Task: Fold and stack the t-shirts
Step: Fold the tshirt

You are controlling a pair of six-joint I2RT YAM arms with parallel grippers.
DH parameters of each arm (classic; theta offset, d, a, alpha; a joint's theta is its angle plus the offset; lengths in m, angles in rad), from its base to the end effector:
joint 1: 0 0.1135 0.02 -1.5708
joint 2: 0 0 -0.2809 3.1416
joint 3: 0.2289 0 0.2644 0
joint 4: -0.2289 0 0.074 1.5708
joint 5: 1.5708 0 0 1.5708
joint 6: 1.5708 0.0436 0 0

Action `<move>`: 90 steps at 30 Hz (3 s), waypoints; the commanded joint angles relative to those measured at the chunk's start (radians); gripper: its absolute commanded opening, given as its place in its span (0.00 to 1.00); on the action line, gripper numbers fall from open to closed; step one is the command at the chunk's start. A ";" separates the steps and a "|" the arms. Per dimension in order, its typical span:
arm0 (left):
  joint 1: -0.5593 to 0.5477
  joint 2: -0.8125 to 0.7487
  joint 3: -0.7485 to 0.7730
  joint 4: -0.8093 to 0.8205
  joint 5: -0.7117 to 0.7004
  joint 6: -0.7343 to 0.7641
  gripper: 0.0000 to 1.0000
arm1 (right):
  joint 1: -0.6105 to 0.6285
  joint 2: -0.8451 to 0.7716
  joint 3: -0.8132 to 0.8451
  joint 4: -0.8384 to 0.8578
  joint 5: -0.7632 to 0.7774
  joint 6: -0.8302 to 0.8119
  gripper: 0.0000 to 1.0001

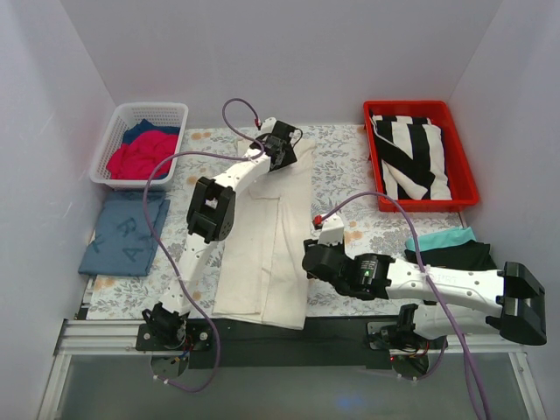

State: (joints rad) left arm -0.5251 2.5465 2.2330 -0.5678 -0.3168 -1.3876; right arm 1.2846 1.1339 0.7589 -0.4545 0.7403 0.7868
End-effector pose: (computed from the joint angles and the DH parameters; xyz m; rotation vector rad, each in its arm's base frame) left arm 0.5169 -0.2838 0.1596 -1.1519 2.1672 -0.4933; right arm 0.0944 0.2166 0.2512 -0.2141 2.1503 0.2915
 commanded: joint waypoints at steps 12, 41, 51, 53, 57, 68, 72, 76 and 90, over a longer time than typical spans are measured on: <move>0.094 0.071 -0.005 0.296 0.079 0.044 0.54 | -0.025 0.049 -0.010 -0.050 0.057 0.002 0.60; 0.103 -0.905 -0.922 0.261 -0.084 -0.074 0.54 | -0.093 0.089 0.051 -0.066 0.018 0.011 0.66; 0.086 -1.359 -1.516 0.146 -0.090 -0.232 0.52 | -0.189 0.040 -0.127 0.239 -0.247 -0.069 0.67; 0.086 -1.388 -1.568 0.135 -0.050 -0.237 0.52 | -0.197 0.075 -0.139 0.278 -0.295 -0.069 0.66; 0.085 -1.469 -1.671 0.103 0.025 -0.255 0.52 | -0.196 0.125 -0.167 0.322 -0.370 -0.040 0.65; 0.053 -1.574 -1.727 -0.064 0.116 -0.358 0.49 | -0.127 0.173 -0.227 0.353 -0.412 0.075 0.62; 0.013 -1.611 -1.770 -0.087 0.150 -0.430 0.47 | -0.087 0.220 -0.208 0.346 -0.412 0.101 0.62; -0.045 -1.637 -1.813 -0.125 0.108 -0.520 0.46 | -0.068 0.251 -0.201 0.339 -0.406 0.126 0.61; -0.185 -1.612 -1.874 -0.188 0.071 -0.663 0.25 | -0.019 0.251 -0.211 0.235 -0.363 0.215 0.61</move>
State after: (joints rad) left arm -0.6773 0.9173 0.4007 -0.6590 -0.2508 -1.9759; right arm 1.2377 1.3609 0.5751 -0.0631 0.4065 0.9459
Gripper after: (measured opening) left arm 0.262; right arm 0.609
